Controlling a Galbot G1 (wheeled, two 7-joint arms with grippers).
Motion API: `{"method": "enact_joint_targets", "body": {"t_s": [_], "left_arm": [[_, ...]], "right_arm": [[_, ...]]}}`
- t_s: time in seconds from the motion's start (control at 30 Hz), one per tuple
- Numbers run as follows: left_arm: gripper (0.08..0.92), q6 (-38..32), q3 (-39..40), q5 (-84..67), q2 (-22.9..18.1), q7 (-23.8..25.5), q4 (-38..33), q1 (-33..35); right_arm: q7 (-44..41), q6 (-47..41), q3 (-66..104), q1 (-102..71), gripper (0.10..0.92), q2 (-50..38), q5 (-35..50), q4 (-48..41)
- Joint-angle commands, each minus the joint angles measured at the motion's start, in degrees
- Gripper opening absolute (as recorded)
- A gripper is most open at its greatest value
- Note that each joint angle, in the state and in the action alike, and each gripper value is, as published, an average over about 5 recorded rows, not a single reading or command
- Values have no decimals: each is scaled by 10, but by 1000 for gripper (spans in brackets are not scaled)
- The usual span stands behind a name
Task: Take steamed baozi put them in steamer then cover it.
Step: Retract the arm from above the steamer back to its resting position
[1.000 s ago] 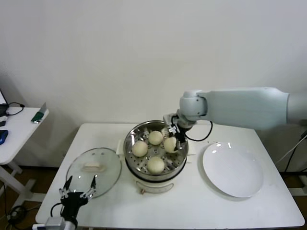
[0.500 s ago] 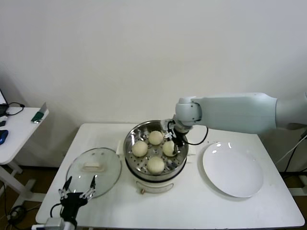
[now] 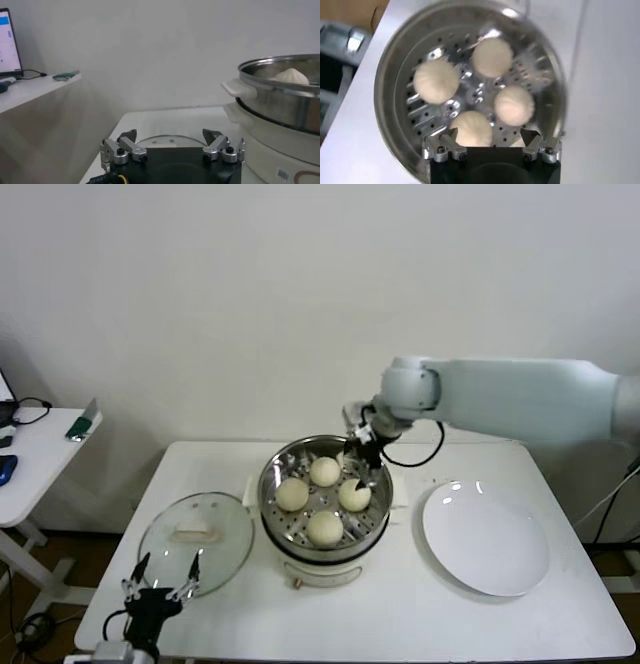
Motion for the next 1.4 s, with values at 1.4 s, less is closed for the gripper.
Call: {"method": "enact_joint_targets", "body": {"t_s": [1.4], "left_arm": [[823,-144,-7,371,54,-163,76,-37]], "right_arm": [[394,430,1280,-1428,823,29,-154,157]]}}
